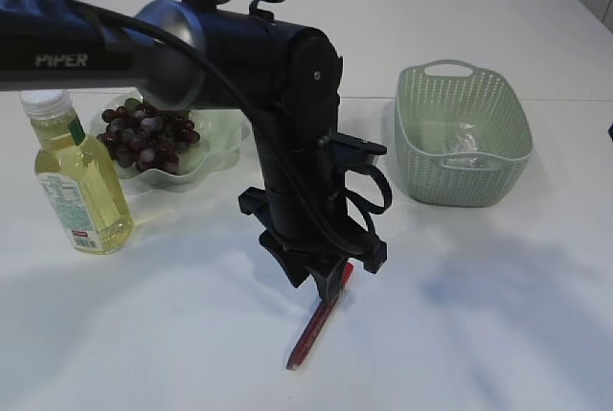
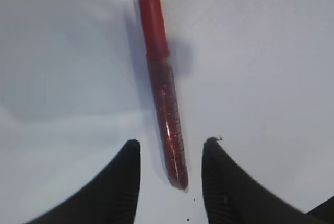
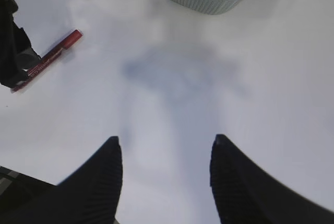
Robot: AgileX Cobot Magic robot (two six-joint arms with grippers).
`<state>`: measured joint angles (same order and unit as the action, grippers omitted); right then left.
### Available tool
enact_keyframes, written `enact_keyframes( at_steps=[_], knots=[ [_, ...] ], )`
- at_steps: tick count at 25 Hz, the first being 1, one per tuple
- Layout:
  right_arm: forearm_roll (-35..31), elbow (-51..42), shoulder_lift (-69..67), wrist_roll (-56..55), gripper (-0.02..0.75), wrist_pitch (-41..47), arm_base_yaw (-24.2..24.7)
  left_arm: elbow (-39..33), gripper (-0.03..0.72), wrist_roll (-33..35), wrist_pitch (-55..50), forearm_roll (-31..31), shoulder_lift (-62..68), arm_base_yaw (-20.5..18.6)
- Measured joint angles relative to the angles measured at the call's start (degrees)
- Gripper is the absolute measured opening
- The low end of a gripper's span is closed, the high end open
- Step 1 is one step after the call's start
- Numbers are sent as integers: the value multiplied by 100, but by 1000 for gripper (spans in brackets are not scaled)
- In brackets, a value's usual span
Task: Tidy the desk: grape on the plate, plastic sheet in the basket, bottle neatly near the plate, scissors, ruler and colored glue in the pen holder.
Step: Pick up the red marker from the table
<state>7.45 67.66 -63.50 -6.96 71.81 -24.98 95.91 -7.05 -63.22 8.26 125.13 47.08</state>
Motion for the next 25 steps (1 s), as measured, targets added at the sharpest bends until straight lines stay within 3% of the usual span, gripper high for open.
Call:
enact_keyframes(
  at_steps=[25],
  knots=[
    [0, 0, 0, 24, 430, 0, 0, 266, 288, -96, 63, -61, 816, 110]
  ],
)
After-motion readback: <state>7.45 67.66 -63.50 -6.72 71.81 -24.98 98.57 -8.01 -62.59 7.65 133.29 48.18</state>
